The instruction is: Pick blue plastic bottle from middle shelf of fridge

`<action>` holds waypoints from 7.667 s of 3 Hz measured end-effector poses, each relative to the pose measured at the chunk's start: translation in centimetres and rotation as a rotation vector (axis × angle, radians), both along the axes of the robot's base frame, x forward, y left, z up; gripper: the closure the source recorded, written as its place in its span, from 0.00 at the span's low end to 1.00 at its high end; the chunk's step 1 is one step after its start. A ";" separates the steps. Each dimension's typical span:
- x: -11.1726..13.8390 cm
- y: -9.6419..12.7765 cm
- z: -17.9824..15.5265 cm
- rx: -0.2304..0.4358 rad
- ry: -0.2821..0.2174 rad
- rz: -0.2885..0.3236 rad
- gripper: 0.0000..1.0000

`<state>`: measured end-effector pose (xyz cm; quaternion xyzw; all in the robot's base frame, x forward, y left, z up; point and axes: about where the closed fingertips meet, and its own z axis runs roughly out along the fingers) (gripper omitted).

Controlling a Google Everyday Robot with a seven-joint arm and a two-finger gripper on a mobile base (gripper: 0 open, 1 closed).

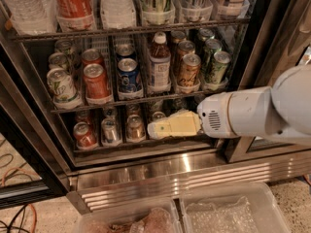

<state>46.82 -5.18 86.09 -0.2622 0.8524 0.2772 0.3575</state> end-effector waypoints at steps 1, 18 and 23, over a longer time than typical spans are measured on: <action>0.8 1.1 -0.9 -0.017 -0.011 -0.138 0.00; 12.2 7.6 -5.6 -0.091 -0.656 -0.720 0.13; 14.4 3.6 -3.9 -0.199 -0.843 -0.925 0.35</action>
Offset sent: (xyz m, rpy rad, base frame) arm 0.0058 0.0089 -0.0075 -0.0096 -0.0048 -0.1255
